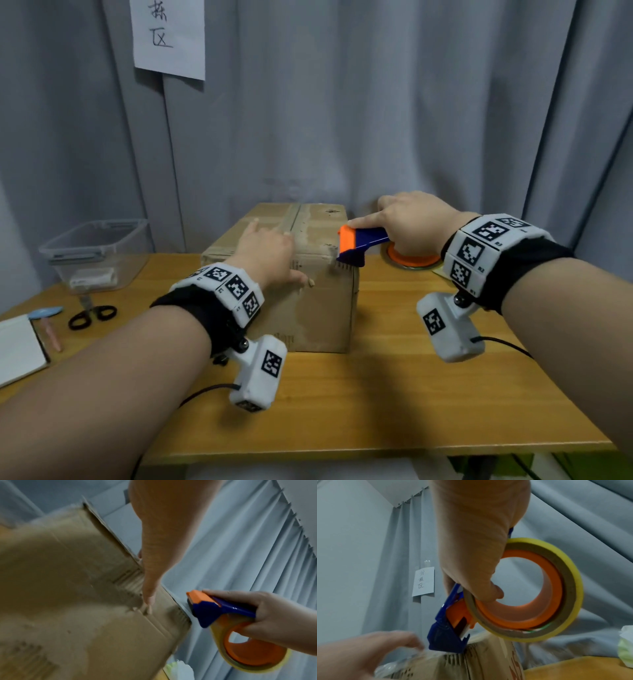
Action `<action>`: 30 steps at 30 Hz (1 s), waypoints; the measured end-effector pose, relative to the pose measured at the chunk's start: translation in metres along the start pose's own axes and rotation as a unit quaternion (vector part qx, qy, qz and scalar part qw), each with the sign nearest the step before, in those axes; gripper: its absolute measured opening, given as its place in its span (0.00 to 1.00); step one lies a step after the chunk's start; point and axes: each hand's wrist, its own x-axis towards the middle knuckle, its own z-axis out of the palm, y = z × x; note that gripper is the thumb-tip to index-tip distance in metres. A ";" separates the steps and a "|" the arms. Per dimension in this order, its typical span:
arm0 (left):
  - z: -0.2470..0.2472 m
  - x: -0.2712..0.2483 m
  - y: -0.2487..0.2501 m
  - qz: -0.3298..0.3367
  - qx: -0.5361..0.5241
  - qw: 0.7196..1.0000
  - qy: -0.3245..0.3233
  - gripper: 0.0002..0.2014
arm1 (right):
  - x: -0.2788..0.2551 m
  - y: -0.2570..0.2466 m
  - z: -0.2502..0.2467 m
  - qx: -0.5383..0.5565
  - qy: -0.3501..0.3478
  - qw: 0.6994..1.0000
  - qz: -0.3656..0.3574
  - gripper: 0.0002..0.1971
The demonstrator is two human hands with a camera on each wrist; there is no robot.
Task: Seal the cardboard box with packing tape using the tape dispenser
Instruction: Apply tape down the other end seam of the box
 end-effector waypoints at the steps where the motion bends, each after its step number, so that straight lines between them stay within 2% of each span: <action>1: 0.000 0.005 0.009 0.022 -0.019 1.000 0.007 0.38 | 0.000 0.000 -0.001 -0.001 0.001 1.000 -0.002 0.33; 4: 0.005 0.018 0.028 0.066 -0.082 0.994 -0.001 0.31 | -0.001 0.001 -0.003 0.012 0.002 1.000 0.007 0.32; 7: 0.006 0.025 0.027 0.048 -0.098 0.994 -0.011 0.28 | -0.002 0.004 -0.002 0.025 0.005 1.000 0.015 0.33; 13: 0.013 0.017 0.024 0.044 -0.081 0.996 0.020 0.26 | -0.006 0.010 -0.002 0.048 0.013 0.999 0.015 0.34; 18: 0.007 0.013 0.024 0.039 -0.065 0.997 0.016 0.29 | -0.007 0.010 -0.001 0.034 0.007 0.999 0.016 0.33; 25: 0.021 -0.004 0.033 0.066 -0.088 0.992 0.069 0.40 | -0.007 0.003 0.007 0.022 -0.003 0.999 0.025 0.30; 30: 0.025 -0.009 0.041 0.062 -0.076 0.986 0.135 0.29 | -0.004 0.000 0.013 0.014 -0.010 0.999 0.031 0.31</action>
